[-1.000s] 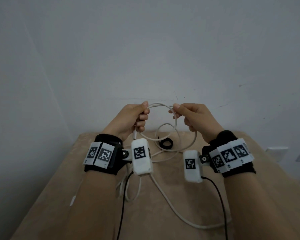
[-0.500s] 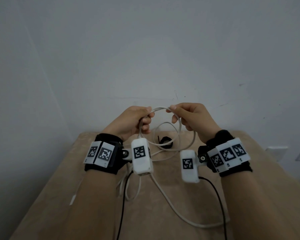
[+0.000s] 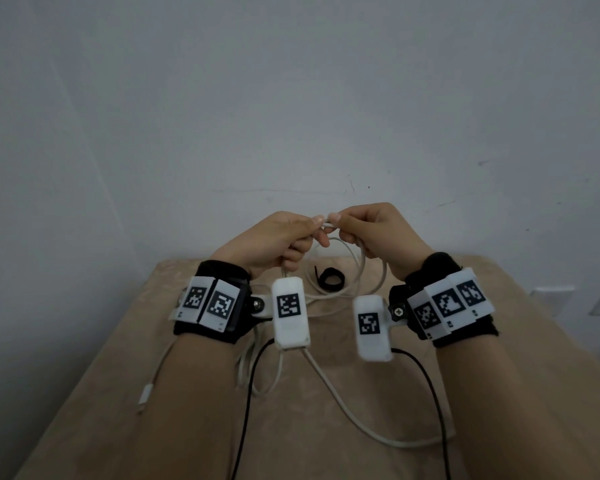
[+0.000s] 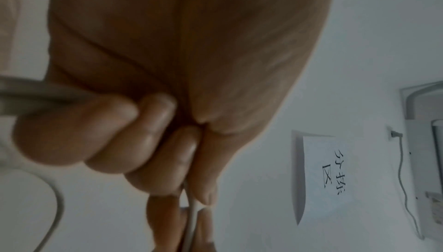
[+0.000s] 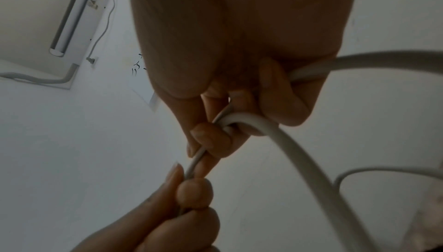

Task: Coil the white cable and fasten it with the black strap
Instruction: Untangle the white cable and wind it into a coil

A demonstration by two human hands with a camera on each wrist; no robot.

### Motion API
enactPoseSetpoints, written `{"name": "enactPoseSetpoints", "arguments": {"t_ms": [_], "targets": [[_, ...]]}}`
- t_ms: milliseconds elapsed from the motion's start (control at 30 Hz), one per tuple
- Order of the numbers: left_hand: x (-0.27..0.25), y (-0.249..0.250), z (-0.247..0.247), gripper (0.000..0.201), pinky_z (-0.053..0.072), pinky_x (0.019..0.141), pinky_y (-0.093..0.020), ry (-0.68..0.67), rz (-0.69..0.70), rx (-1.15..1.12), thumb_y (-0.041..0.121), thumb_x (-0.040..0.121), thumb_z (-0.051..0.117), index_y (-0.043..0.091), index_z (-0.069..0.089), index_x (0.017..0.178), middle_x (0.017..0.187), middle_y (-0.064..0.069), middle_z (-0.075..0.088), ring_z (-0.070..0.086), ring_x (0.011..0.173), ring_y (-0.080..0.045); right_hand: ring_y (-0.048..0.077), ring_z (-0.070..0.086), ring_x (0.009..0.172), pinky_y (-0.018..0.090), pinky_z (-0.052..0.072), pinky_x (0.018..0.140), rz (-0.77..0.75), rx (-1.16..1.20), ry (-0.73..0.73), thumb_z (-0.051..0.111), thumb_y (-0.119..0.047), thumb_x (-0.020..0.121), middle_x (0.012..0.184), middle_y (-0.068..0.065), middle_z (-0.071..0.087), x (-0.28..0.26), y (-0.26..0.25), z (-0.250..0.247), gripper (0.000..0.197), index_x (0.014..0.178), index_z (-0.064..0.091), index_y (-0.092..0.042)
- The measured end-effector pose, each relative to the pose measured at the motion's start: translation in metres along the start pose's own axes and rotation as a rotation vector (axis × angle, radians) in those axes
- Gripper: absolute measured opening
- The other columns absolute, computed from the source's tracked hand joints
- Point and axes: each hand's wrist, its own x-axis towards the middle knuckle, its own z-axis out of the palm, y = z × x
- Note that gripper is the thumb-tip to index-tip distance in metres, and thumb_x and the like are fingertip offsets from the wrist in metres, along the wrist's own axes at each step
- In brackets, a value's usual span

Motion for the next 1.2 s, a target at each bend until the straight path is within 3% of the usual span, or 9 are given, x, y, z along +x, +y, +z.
{"name": "enactPoseSetpoints", "arguments": {"t_ms": [67, 167, 400, 567, 700, 833, 967, 1100, 1200], "targets": [[0.0, 0.0, 0.0, 0.036, 0.02, 0.039, -0.014, 0.007, 0.011, -0.014, 0.033, 0.099, 0.042, 0.012, 0.051, 0.072, 0.048, 0.011, 0.026, 0.019, 0.04, -0.003, 0.002, 0.032, 0.041, 0.014, 0.025, 0.039, -0.007, 0.019, 0.005, 0.059, -0.026, 0.093, 0.057, -0.003, 0.05, 0.0, 0.0, 0.0, 0.027, 0.069, 0.071, -0.02], [0.003, -0.001, 0.0, 0.038, 0.017, 0.036, -0.013, 0.059, 0.029, -0.067, 0.033, 0.101, 0.04, 0.015, 0.044, 0.068, 0.049, 0.01, 0.025, 0.018, 0.038, -0.002, 0.003, 0.032, 0.04, 0.015, 0.024, 0.039, -0.001, 0.031, 0.01, 0.053, -0.03, 0.096, 0.058, -0.002, 0.055, 0.0, -0.001, 0.0, 0.029, 0.084, 0.075, -0.016], [0.004, -0.002, -0.011, 0.038, 0.016, 0.034, -0.012, 0.224, 0.082, -0.277, 0.033, 0.102, 0.037, 0.016, 0.04, 0.068, 0.049, 0.011, 0.024, 0.017, 0.037, -0.001, 0.011, 0.027, 0.042, 0.018, 0.022, 0.04, 0.025, 0.186, 0.032, 0.044, -0.03, 0.1, 0.073, 0.008, 0.071, -0.001, 0.0, -0.009, 0.038, 0.092, 0.073, -0.006], [0.007, -0.002, -0.012, 0.038, 0.016, 0.033, -0.012, 0.277, 0.086, -0.397, 0.033, 0.102, 0.038, 0.016, 0.041, 0.068, 0.045, 0.012, 0.026, 0.018, 0.035, 0.0, 0.01, 0.032, 0.036, 0.016, 0.025, 0.036, 0.015, 0.233, 0.023, 0.044, -0.026, 0.1, 0.085, 0.016, 0.074, -0.002, -0.002, -0.009, 0.035, 0.095, 0.07, -0.003], [0.006, -0.002, -0.012, 0.038, 0.016, 0.033, -0.012, 0.268, 0.078, -0.439, 0.033, 0.102, 0.038, 0.016, 0.041, 0.069, 0.044, 0.012, 0.026, 0.019, 0.034, 0.0, 0.009, 0.034, 0.037, 0.015, 0.025, 0.035, 0.011, 0.278, 0.004, 0.048, -0.027, 0.098, 0.089, 0.012, 0.075, -0.001, -0.003, -0.008, 0.033, 0.101, 0.068, -0.001], [0.005, -0.001, -0.013, 0.037, 0.017, 0.034, -0.012, 0.251, 0.068, -0.467, 0.034, 0.102, 0.038, 0.015, 0.04, 0.069, 0.044, 0.012, 0.026, 0.02, 0.034, 0.0, 0.008, 0.03, 0.041, 0.016, 0.024, 0.037, -0.016, 0.281, 0.012, 0.054, -0.024, 0.096, 0.076, 0.001, 0.071, 0.001, 0.002, -0.005, 0.022, 0.096, 0.07, -0.008], [0.006, -0.002, -0.01, 0.037, 0.024, 0.038, -0.013, 0.231, 0.042, -0.464, 0.033, 0.102, 0.038, 0.015, 0.042, 0.069, 0.047, 0.01, 0.03, 0.024, 0.036, -0.002, 0.008, 0.029, 0.044, 0.015, 0.023, 0.038, 0.0, 0.319, 0.042, 0.053, -0.019, 0.096, 0.065, -0.005, 0.061, 0.003, 0.006, -0.005, 0.02, 0.092, 0.071, -0.01], [0.003, -0.006, -0.012, 0.036, 0.043, 0.047, -0.02, 0.187, 0.014, -0.424, 0.029, 0.101, 0.039, 0.011, 0.05, 0.072, 0.054, 0.003, 0.046, 0.041, 0.043, -0.009, 0.006, 0.029, 0.043, 0.015, 0.021, 0.038, 0.034, 0.325, 0.035, 0.053, -0.018, 0.096, 0.063, -0.003, 0.055, 0.003, 0.009, -0.007, 0.021, 0.087, 0.07, -0.01], [-0.001, -0.005, -0.012, 0.032, 0.044, 0.049, -0.022, 0.159, 0.003, -0.362, 0.024, 0.101, 0.039, 0.006, 0.057, 0.081, 0.057, 0.001, 0.049, 0.043, 0.045, -0.01, 0.005, 0.029, 0.041, 0.015, 0.019, 0.038, 0.058, 0.323, -0.01, 0.053, -0.017, 0.096, 0.061, -0.003, 0.052, 0.003, 0.01, -0.01, 0.021, 0.086, 0.069, -0.008]]}}
